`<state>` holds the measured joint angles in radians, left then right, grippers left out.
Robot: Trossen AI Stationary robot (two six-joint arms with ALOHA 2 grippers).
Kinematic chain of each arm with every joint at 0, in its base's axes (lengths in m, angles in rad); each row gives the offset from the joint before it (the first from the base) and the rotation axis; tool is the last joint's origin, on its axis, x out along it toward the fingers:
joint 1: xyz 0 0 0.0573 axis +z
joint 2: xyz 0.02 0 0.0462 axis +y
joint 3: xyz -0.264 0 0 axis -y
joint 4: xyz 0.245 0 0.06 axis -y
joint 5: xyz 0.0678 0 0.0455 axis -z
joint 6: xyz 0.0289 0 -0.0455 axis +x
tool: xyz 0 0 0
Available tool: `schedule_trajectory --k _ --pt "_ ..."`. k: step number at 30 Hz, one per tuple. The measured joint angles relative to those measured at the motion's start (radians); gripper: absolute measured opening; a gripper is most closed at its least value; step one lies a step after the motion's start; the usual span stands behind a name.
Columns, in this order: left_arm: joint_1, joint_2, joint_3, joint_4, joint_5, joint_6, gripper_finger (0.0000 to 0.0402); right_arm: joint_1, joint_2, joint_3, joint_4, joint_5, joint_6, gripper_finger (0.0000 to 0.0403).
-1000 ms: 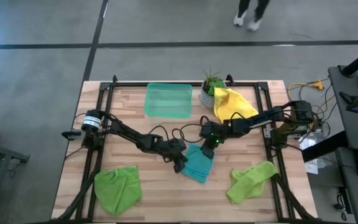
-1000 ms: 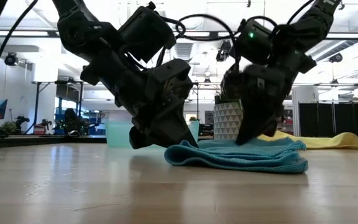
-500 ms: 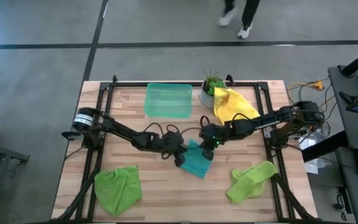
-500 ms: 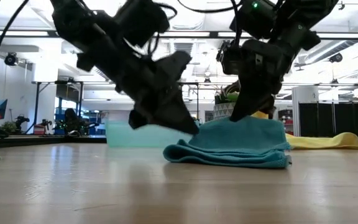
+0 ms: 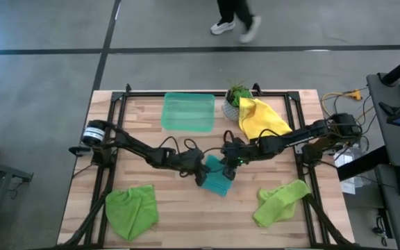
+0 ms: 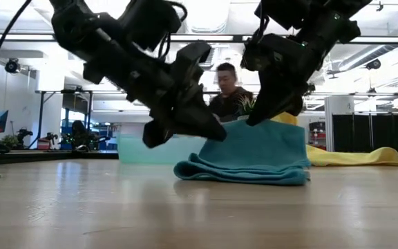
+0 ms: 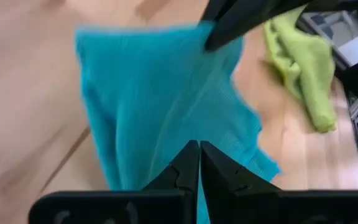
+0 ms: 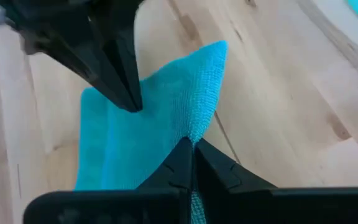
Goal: Fold microfiber towels
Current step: Fold the blue microfiber towel
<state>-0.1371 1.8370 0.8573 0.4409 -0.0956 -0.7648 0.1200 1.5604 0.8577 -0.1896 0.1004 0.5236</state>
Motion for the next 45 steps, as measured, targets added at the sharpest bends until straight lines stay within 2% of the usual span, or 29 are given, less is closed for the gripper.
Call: schedule_trajectory --k 12,17,22,27,32,36,45 --pt "0.000 0.044 -0.019 -0.025 -0.046 -0.017 0.0000 0.026 0.000 0.053 -0.014 0.006 -0.001 0.0009" --pt "0.000 0.044 -0.027 -0.032 -0.096 -0.017 0.0000 0.040 0.006 0.054 -0.014 0.007 0.001 0.0009" --pt "0.000 0.030 -0.035 -0.037 -0.096 -0.015 0.0000 0.050 0.028 0.054 -0.010 0.014 0.060 0.0009" --pt "0.000 -0.039 -0.045 -0.031 -0.096 -0.014 0.0000 0.072 0.051 0.054 0.034 0.081 0.104 0.0009" --pt "0.000 -0.135 -0.077 -0.026 -0.105 -0.007 0.0000 0.077 0.071 0.055 0.062 0.088 0.143 0.0009" --pt "-0.002 -0.218 -0.121 -0.038 -0.151 -0.009 0.0000 0.087 0.083 0.061 0.069 0.098 0.168 0.0009" --pt "-0.002 -0.322 -0.203 -0.034 -0.238 -0.014 0.0000 0.121 0.208 0.239 0.029 0.139 0.130 0.0009"
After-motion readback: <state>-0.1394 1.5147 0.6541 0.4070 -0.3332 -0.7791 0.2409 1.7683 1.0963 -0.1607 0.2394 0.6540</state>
